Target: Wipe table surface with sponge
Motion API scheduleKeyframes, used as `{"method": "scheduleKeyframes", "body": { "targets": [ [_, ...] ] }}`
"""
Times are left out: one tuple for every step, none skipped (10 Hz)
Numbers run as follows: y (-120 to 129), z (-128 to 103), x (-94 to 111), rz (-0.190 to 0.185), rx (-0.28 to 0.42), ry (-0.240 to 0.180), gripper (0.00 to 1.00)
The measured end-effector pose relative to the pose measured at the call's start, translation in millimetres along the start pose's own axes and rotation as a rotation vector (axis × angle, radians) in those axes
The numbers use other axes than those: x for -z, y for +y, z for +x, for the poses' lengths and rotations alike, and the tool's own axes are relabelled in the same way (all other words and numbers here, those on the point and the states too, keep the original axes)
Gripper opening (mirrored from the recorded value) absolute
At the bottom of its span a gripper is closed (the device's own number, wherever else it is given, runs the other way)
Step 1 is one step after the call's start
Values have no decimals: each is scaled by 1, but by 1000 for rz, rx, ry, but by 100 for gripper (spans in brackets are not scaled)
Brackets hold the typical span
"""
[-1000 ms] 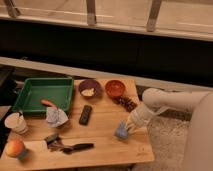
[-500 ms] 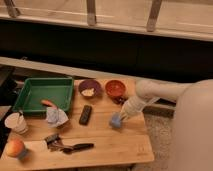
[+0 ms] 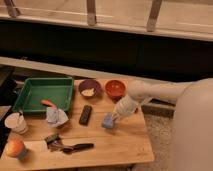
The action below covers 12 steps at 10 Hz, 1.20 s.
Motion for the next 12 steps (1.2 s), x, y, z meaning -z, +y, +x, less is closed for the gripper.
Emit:
{"method": "scheduleKeyframes", "body": {
  "targets": [
    [-3,15,-1,1,2,16,0],
    [-6,28,-1,10,-3,29,0],
    [-12,35,1,15,-12,36,0],
    [-27,41,7,26,-40,39,0],
    [-42,40,15,42,-79,24,0],
    [-52,36,20,62,-110,4,0],
    [-59,25,24,77,-137,-18,0],
    [-63,7,27,92,-161,-36,0],
    [-61,-4,28,93,-167,-45,0],
    [-54,-16,26,90,-162,-53,0],
    [-42,-20,21,85,-145,-54,0],
    [-26,-21,16,75,-124,-57,0]
  ]
}}
